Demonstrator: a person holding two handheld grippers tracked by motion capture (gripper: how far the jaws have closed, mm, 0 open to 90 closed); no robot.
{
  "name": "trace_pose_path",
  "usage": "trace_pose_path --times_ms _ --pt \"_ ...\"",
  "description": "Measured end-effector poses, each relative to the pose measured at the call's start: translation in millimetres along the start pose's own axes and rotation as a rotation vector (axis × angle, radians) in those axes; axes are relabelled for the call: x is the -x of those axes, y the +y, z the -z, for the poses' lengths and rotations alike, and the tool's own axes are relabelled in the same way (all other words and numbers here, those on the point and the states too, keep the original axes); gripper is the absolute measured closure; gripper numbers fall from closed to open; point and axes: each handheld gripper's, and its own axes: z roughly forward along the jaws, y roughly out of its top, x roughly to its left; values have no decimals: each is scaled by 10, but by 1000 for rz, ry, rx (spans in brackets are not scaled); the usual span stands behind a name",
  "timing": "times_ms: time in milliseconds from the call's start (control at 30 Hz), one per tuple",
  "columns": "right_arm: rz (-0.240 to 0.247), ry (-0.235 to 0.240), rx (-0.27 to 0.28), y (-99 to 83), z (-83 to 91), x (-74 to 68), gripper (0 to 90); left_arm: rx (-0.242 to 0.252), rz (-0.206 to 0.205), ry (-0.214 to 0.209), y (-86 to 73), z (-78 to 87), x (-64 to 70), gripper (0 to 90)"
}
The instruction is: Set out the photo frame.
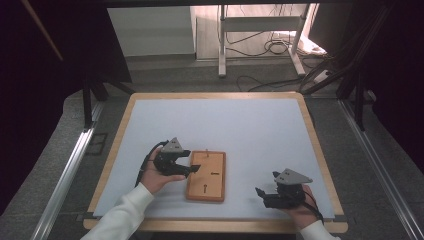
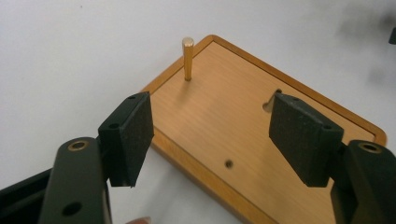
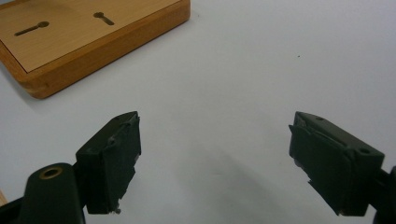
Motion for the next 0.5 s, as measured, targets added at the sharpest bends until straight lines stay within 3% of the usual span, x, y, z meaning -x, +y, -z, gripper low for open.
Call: trace_pose_path --times_ms 267,500 --pt "0 1 -4 -22 17 -10 169 -21 -3 -2 113 -208 -67 340" --pt "0 6 -16 -30 -24 -20 169 -26 -1 4 142 -277 -125 356"
